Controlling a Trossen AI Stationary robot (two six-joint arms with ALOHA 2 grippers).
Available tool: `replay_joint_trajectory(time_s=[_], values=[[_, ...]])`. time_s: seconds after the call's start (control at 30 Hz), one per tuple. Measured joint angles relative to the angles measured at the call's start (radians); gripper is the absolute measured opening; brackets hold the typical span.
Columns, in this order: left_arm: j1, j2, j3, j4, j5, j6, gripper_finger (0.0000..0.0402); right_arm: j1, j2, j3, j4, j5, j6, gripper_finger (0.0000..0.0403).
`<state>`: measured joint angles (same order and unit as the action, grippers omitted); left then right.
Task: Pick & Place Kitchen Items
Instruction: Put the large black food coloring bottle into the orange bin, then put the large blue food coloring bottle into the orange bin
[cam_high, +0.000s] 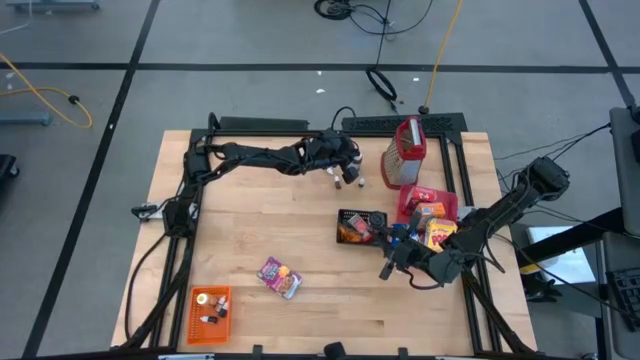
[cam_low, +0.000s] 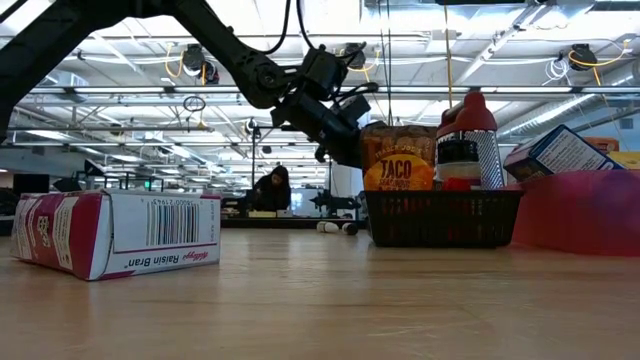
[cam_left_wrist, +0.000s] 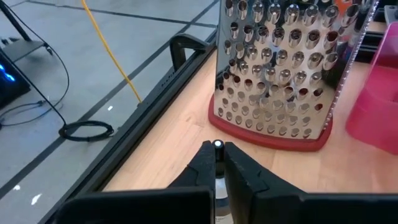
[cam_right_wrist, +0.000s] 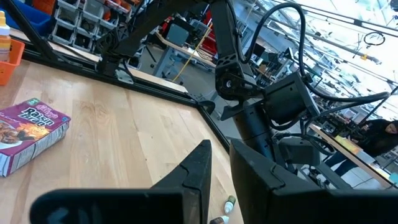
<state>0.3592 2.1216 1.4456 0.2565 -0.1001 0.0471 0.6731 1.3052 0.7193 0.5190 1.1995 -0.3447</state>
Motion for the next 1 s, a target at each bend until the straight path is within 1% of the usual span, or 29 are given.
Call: replay_joint_trajectory(time_s=[0.4,0.67,0.8,0.9,1.0], values=[[-0.002,-0.006,0.001,-0.032,-0.002,0.0,0.0001,0.0,0.0,0.0,0.0,0.0,0.0,0.0054],[-0.002,-0.064,0.0,-0.093,-0.004,0.0,0.0001,0.0,0.0,0.0,-0.001,0.0,0.0,0.0054],[-0.003,-0.061,-0.001,-0.152,-0.004,0.003,0.0001,0.0,0.0,0.0,-0.001,0.0,0.0,0.0054],[-0.002,-0.06,-0.002,-0.145,0.021,-0.005,0.0001,0.0,0.0,0.0,-0.001,0.0,0.0,0.0054],[-0.003,-0.063,0.0,-0.123,0.022,-0.023,0.0011,0.0,0.0,0.0,-0.001,0.0,0.0,0.0054]])
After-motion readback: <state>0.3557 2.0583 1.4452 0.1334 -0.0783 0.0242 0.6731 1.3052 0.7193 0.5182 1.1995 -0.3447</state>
